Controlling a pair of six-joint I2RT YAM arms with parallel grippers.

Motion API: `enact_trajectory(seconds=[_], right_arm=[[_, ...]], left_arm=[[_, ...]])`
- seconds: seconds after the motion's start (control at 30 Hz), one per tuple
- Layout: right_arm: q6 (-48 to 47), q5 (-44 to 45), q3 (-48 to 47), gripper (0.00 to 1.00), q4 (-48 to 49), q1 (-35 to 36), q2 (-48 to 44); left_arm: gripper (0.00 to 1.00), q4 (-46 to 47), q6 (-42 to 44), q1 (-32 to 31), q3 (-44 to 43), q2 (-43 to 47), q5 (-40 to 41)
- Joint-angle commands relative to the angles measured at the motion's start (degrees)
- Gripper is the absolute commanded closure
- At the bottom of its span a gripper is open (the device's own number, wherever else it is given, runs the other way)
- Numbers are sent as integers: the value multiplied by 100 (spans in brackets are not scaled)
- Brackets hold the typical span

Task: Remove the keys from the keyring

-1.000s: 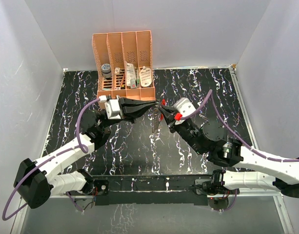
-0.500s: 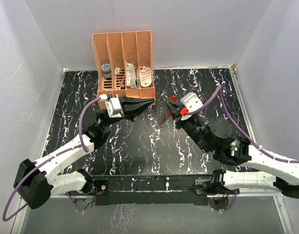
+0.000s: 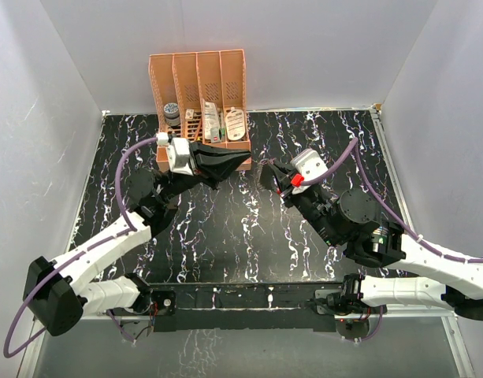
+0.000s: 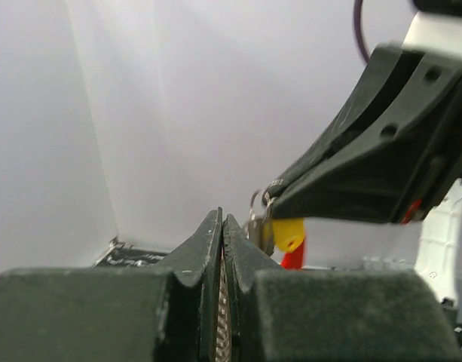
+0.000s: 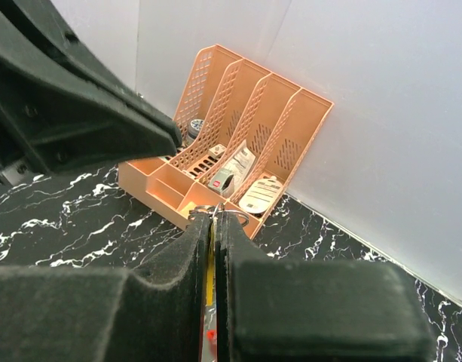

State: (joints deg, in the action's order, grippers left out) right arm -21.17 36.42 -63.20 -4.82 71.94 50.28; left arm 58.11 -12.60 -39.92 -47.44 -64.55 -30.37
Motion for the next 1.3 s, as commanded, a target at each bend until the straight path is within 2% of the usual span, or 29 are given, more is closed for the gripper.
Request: enact_trajectory(seconds=[0.0, 0.2, 0.3, 0.37, 0.47, 0.57, 0.63, 0.7, 0.83, 0.97, 1.03, 1.13, 1.27], right_arm=[[-87, 94, -250, 100, 438, -6, -80], [-89, 76, -280, 100, 438, -5, -32], [-87, 52, -317, 100, 405, -5, -10], [-85, 19, -377, 100, 344, -5, -2], [-48, -32, -461, 100, 228, -5, -7], [-32, 33, -511, 100, 101, -5, -12], [-39, 84, -505, 100, 55, -5, -25], [-45, 133, -480, 100, 71, -5, -44], [-57, 90, -476, 100, 139, -5, -50], [-58, 41, -509, 100, 131, -5, -27], [-54, 32, -510, 100, 117, -5, -27], [-41, -1, -509, 100, 113, -5, -35], [-17, -64, -522, 100, 129, -5, -15]], left_arm=[[98, 65, -1135, 11, -550, -83, -470], [95, 32, -1710, 11, -756, -585, -1341], [91, 435, -2093, 11, -649, -841, -1581], [91, 605, -2117, 10, -527, -923, -1347], [90, 191, -1678, 19, -523, -883, -772], [81, -142, -1429, 28, -622, -781, -375], [74, -92, -1446, 28, -621, -709, -256], [71, 94, -1619, 28, -549, -678, -169], [71, 657, -2111, 30, -390, -834, -308], [71, 697, -2047, 27, -348, -814, -383], [66, 634, -1834, 24, -265, -637, -280], [47, 597, -1453, 28, -157, -451, -347], [43, 557, -1080, 29, -180, -465, -735]])
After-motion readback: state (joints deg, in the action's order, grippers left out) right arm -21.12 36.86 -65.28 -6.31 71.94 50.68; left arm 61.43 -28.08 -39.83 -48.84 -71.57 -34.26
